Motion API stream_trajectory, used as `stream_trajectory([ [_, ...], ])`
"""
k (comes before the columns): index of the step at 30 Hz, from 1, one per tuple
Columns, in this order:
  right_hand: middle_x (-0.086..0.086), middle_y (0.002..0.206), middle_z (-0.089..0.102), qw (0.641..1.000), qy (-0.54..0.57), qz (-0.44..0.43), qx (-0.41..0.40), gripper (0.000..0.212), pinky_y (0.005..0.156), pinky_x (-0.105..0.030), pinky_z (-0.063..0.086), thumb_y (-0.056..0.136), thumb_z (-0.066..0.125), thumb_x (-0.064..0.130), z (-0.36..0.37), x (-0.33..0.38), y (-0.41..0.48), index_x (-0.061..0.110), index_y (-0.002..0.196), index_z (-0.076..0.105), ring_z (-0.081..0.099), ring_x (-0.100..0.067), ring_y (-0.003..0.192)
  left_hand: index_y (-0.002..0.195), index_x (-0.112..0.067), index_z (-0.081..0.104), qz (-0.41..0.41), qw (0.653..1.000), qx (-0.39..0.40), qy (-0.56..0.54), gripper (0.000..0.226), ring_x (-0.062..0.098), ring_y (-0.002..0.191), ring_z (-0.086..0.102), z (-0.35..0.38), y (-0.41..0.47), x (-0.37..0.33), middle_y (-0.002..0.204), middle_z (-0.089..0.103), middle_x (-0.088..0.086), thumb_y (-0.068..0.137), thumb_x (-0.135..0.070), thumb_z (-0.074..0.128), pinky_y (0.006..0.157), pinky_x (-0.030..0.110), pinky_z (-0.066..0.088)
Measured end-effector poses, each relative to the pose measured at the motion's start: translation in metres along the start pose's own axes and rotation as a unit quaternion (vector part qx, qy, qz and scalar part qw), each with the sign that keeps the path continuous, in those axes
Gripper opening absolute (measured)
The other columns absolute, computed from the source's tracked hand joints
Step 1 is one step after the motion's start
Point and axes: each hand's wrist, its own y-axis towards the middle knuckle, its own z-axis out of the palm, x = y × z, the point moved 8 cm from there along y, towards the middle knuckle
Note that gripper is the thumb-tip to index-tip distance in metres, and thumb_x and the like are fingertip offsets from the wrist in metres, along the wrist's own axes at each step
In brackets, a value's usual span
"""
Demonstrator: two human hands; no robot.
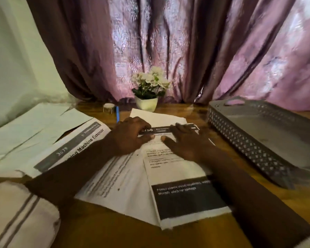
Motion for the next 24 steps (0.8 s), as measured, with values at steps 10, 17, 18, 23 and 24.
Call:
stream_trajectory([
  [10, -0.006, 0.169, 0.022, 0.998, 0.034, 0.016, -0.049, 0.081, 0.122, -0.064, 0.003, 0.095, 0.025, 0.075, 0.0, -0.005, -0.001, 0.024, 0.157, 0.031, 0.014, -0.032, 0.156, 0.141, -0.028, 0.056, -0.041, 0.999, -0.007, 0.023, 0.105, 0.012, 0.114, 0.058, -0.015, -0.008, -0.006, 0.127, 0.065, -0.007, 0.063, -0.097, 0.041, 0.099, 0.04, 0.051],
  [17, -0.009, 0.168, 0.018, 0.987, 0.115, -0.018, -0.115, 0.08, 0.123, -0.058, 0.011, 0.094, 0.046, 0.066, -0.012, 0.014, 0.001, 0.025, 0.159, 0.023, 0.012, -0.032, 0.156, 0.102, -0.03, 0.075, -0.083, 0.982, -0.065, -0.156, 0.049, 0.002, 0.09, 0.07, -0.023, -0.013, 0.013, 0.097, 0.075, -0.014, 0.062, -0.054, 0.088, 0.082, 0.033, 0.059],
  [18, -0.009, 0.168, 0.018, 0.98, 0.135, -0.014, -0.146, 0.08, 0.123, -0.058, 0.013, 0.094, 0.048, 0.065, -0.019, 0.013, -0.001, 0.026, 0.159, 0.022, 0.013, -0.033, 0.155, 0.096, -0.031, 0.074, -0.075, 0.979, -0.074, -0.174, 0.037, 0.002, 0.086, 0.071, -0.026, -0.013, 0.013, 0.092, 0.076, -0.014, 0.066, -0.04, 0.093, 0.078, 0.032, 0.059],
  [23, -0.015, 0.159, 0.038, 0.905, 0.338, 0.034, -0.256, 0.072, 0.118, -0.054, 0.033, 0.098, 0.047, 0.062, -0.044, -0.025, -0.002, 0.026, 0.158, 0.029, 0.039, -0.037, 0.143, 0.095, -0.033, 0.07, 0.047, 0.983, -0.13, -0.124, 0.031, -0.008, 0.086, 0.065, -0.051, -0.019, -0.002, 0.088, 0.069, -0.028, 0.081, -0.009, 0.083, 0.071, 0.01, 0.047],
  [24, -0.014, 0.153, 0.048, 0.88, 0.403, 0.043, -0.247, 0.07, 0.115, -0.051, 0.038, 0.097, 0.045, 0.066, -0.045, -0.033, 0.001, 0.026, 0.154, 0.038, 0.048, -0.035, 0.137, 0.096, -0.028, 0.072, 0.082, 0.981, -0.145, -0.096, 0.028, -0.008, 0.085, 0.063, -0.056, -0.021, -0.008, 0.088, 0.067, -0.025, 0.08, -0.007, 0.082, 0.072, 0.012, 0.047],
])
